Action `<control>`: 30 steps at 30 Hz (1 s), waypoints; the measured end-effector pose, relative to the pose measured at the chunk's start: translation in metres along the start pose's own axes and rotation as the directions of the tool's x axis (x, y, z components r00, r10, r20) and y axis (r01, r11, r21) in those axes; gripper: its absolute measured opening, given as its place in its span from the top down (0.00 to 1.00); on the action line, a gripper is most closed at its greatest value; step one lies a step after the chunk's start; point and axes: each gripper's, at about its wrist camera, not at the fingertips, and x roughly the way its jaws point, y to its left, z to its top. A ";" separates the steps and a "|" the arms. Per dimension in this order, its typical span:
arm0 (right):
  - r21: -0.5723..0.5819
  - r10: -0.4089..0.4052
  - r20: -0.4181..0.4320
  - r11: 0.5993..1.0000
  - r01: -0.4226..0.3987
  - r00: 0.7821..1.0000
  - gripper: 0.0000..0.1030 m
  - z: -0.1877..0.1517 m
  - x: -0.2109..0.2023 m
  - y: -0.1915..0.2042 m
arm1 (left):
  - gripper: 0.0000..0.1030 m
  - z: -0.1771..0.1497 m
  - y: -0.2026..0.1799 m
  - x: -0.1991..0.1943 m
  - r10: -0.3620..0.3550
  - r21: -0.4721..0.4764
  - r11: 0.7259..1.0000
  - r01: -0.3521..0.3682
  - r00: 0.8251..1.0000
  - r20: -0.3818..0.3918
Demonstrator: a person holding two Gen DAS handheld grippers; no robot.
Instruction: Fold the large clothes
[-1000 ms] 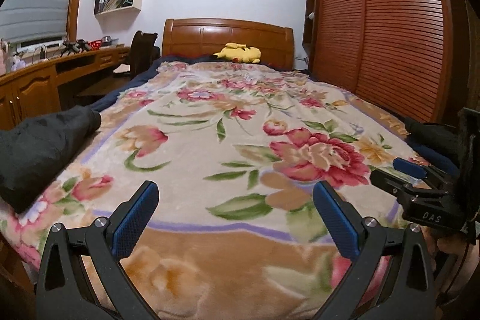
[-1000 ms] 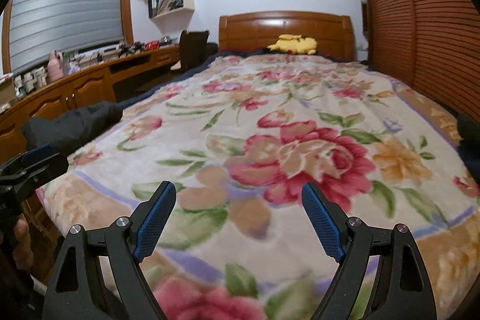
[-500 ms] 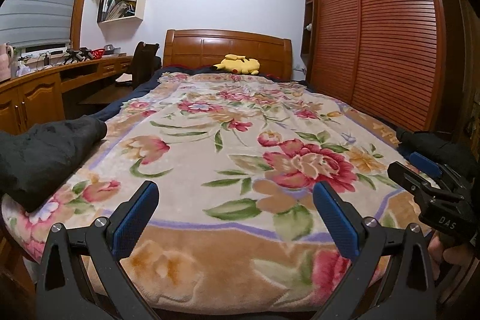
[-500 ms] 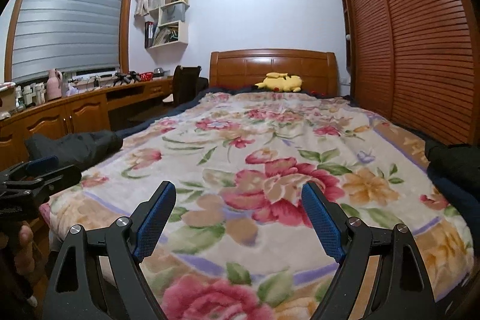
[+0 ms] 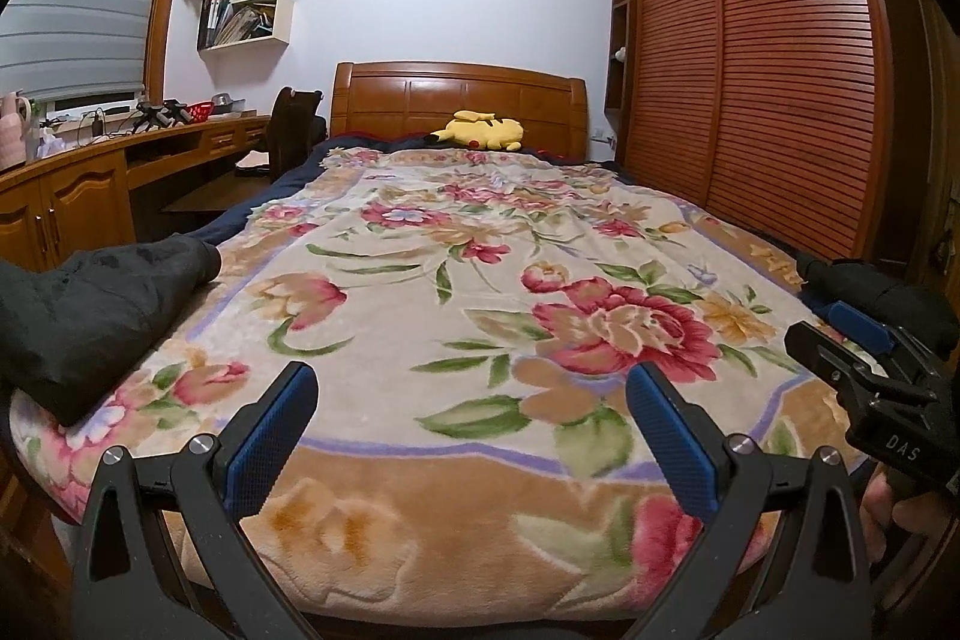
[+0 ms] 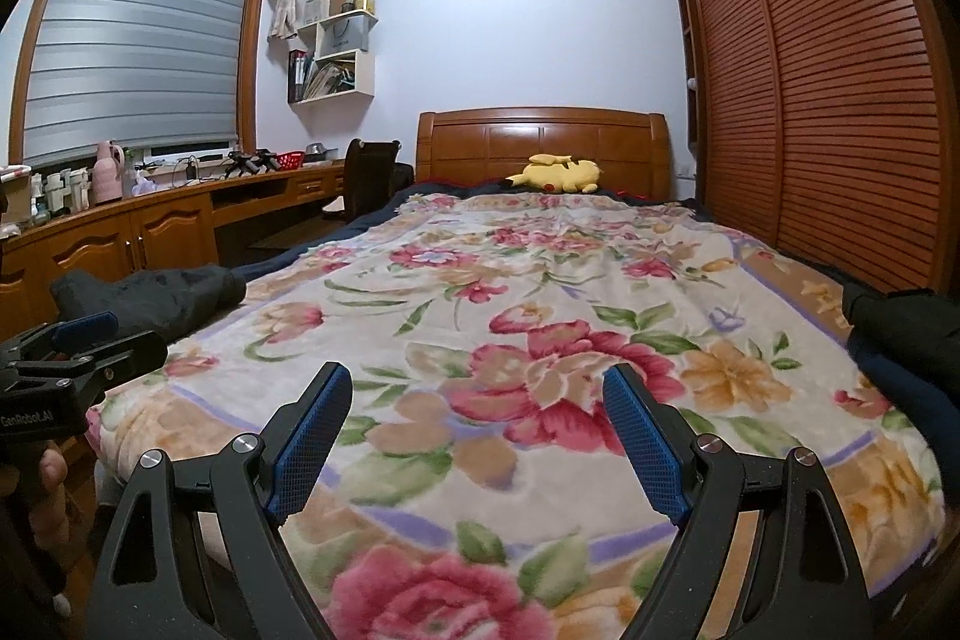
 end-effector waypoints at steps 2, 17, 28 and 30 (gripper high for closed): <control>0.002 -0.002 -0.001 1.000 0.002 1.000 0.16 -0.001 0.004 0.001 | 0.00 0.000 0.000 0.000 -0.002 -0.001 1.000 0.002 1.000 0.000; 0.007 0.000 0.005 1.000 0.000 1.000 0.16 -0.002 0.006 -0.001 | 0.00 0.000 -0.001 0.001 -0.001 0.001 1.000 0.001 1.000 0.000; 0.010 -0.001 0.014 1.000 0.001 1.000 0.16 -0.002 0.006 0.001 | 0.00 0.000 -0.002 0.001 -0.001 0.000 1.000 0.001 1.000 0.000; 0.010 -0.001 0.014 1.000 0.001 1.000 0.16 -0.002 0.007 0.001 | 0.00 -0.001 -0.002 0.000 -0.001 0.003 1.000 0.001 1.000 0.000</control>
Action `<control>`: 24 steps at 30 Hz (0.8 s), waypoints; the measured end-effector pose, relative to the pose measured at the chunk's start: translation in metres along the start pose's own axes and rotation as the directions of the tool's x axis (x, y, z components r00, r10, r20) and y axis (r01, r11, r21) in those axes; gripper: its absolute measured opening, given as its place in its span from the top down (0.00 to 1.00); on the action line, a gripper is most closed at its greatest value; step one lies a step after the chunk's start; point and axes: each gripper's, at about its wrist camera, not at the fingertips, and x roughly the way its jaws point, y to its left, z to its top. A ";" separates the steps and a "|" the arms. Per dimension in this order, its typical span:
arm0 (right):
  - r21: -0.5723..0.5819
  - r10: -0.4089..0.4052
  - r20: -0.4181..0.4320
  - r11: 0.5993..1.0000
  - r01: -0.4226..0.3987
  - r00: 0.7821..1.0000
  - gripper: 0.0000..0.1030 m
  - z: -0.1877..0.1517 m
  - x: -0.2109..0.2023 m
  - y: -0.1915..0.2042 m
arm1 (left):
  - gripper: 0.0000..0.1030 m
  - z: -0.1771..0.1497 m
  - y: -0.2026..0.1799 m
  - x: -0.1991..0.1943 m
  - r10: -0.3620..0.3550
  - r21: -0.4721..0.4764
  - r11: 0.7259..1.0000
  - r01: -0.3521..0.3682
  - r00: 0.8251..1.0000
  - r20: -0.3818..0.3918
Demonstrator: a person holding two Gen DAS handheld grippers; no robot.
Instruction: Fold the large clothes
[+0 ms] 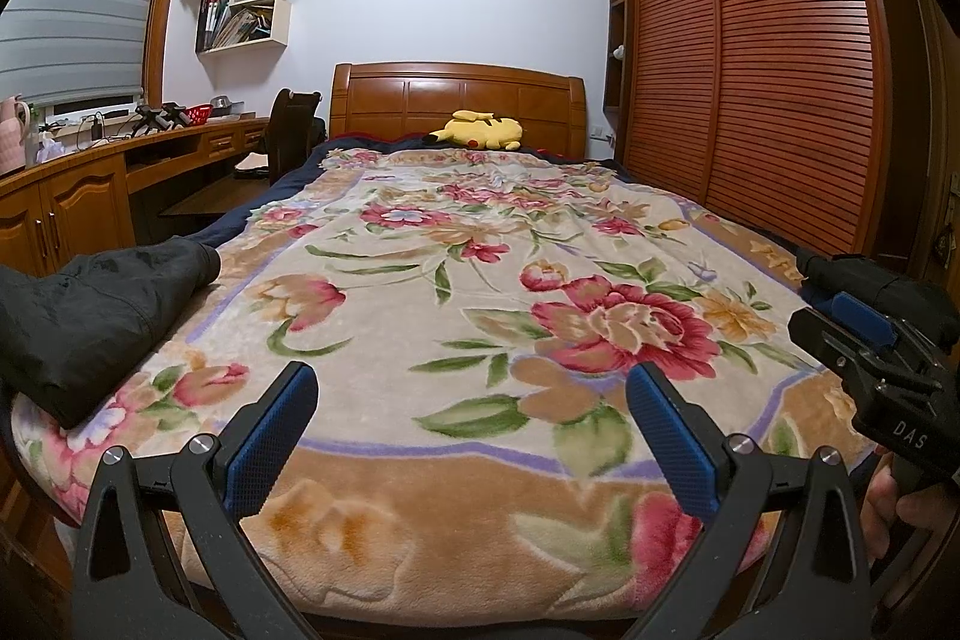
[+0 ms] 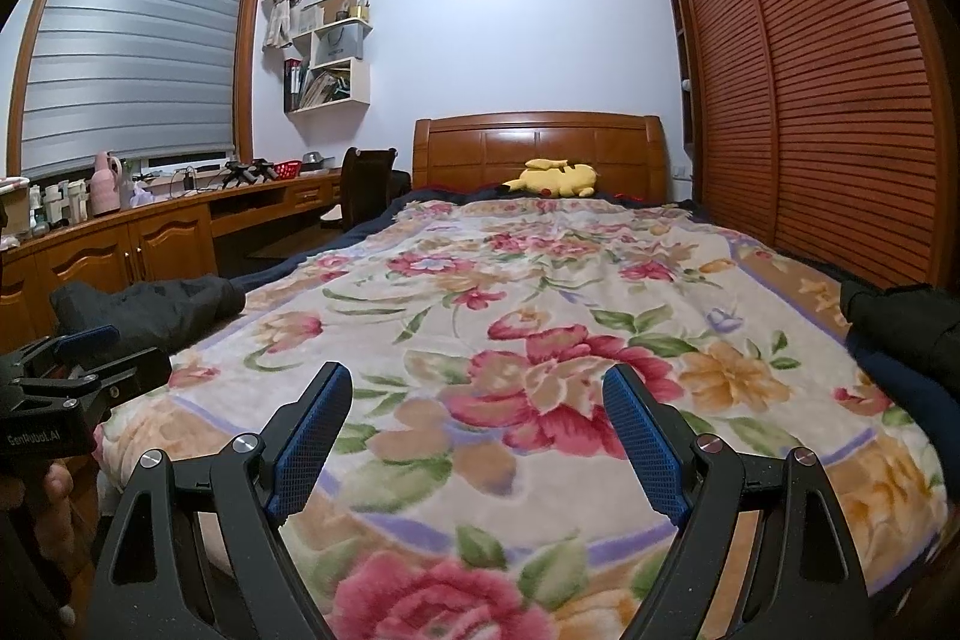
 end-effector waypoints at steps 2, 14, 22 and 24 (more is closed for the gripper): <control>0.001 -0.001 -0.001 1.000 0.001 1.000 0.16 0.000 0.000 0.000 | 0.00 0.000 -0.001 0.000 0.000 0.001 1.000 0.000 1.000 0.000; 0.005 -0.001 0.000 1.000 0.001 1.000 0.16 -0.001 0.000 -0.001 | 0.00 0.000 -0.001 0.000 0.000 0.002 1.000 0.000 1.000 0.000; 0.005 0.000 0.001 1.000 0.000 1.000 0.16 -0.001 0.000 -0.001 | 0.00 0.000 -0.002 0.000 0.000 0.002 1.000 0.000 1.000 0.000; 0.006 -0.001 0.001 1.000 0.001 1.000 0.16 -0.002 0.000 0.000 | 0.00 0.000 -0.002 0.000 0.000 0.002 1.000 0.000 1.000 0.001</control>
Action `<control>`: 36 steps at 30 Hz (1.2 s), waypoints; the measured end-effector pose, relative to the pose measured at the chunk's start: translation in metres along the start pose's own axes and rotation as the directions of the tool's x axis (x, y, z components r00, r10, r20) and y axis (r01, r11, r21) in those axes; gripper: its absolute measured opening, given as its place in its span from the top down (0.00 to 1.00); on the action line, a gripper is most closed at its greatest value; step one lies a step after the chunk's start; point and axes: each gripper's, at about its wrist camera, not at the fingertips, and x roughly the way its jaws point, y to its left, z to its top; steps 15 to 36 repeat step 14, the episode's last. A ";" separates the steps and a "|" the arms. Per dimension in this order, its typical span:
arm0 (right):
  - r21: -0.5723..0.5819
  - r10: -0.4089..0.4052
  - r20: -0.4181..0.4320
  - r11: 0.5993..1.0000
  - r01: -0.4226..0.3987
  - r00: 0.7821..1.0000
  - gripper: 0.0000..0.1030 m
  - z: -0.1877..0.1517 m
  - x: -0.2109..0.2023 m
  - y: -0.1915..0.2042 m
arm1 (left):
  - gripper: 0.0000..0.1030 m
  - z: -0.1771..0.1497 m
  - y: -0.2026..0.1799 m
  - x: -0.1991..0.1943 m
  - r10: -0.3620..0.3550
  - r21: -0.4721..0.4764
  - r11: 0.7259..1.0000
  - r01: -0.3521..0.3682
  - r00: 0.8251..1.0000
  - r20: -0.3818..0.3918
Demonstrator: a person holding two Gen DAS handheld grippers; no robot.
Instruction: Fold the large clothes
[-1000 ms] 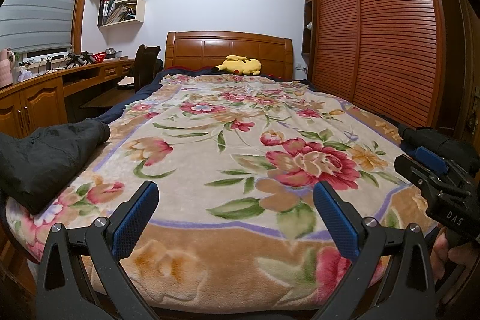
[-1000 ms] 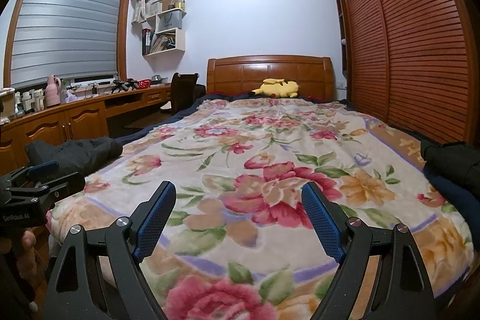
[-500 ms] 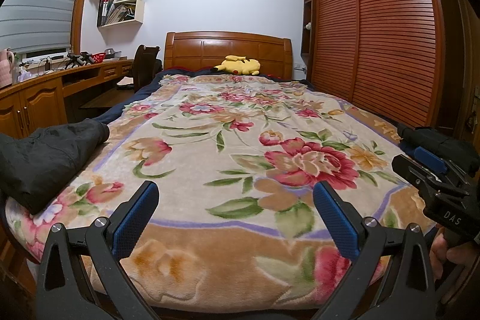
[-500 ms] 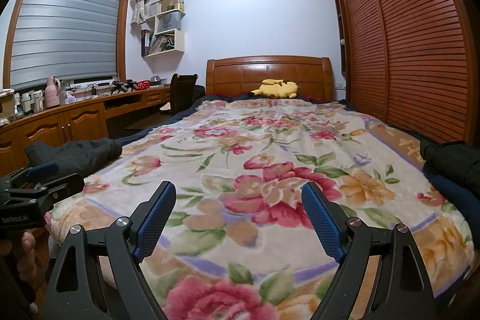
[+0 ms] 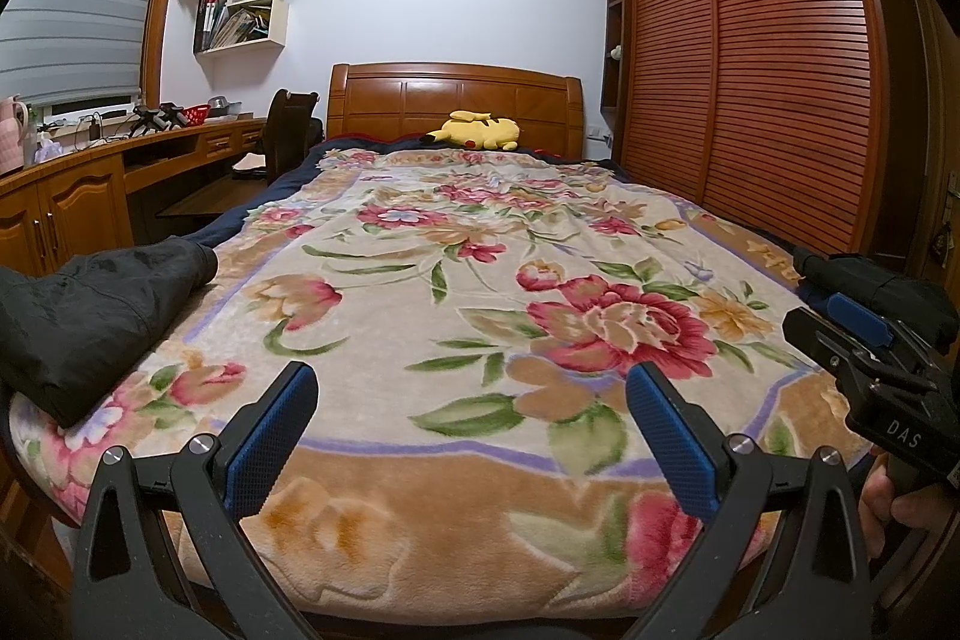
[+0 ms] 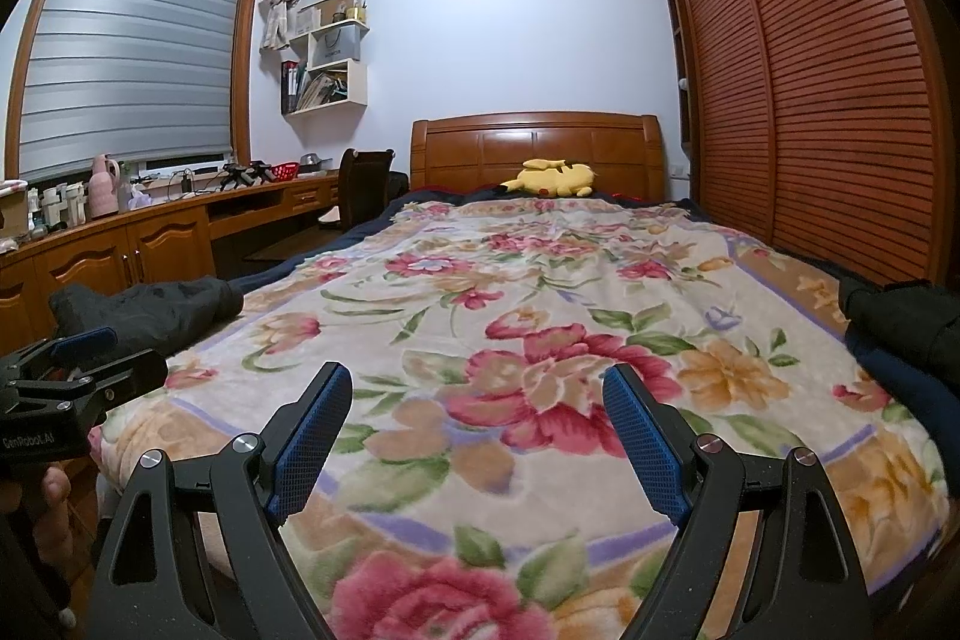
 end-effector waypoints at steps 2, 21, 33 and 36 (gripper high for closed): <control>0.000 0.000 0.000 1.000 0.000 1.000 0.16 0.000 0.000 0.000 | 0.00 0.000 0.000 0.000 0.000 0.000 1.000 0.000 1.000 0.000; 0.002 0.000 0.003 1.000 0.000 1.000 0.16 0.001 0.000 0.001 | 0.00 0.000 -0.001 0.000 0.001 0.001 1.000 -0.001 1.000 -0.001; 0.002 0.000 0.003 1.000 0.000 1.000 0.16 0.001 0.000 0.001 | 0.00 0.000 -0.001 0.000 0.001 0.001 1.000 -0.001 1.000 -0.001; 0.002 0.000 0.003 1.000 0.000 1.000 0.16 0.001 0.000 0.001 | 0.00 0.000 -0.001 0.000 0.001 0.001 1.000 -0.001 1.000 -0.001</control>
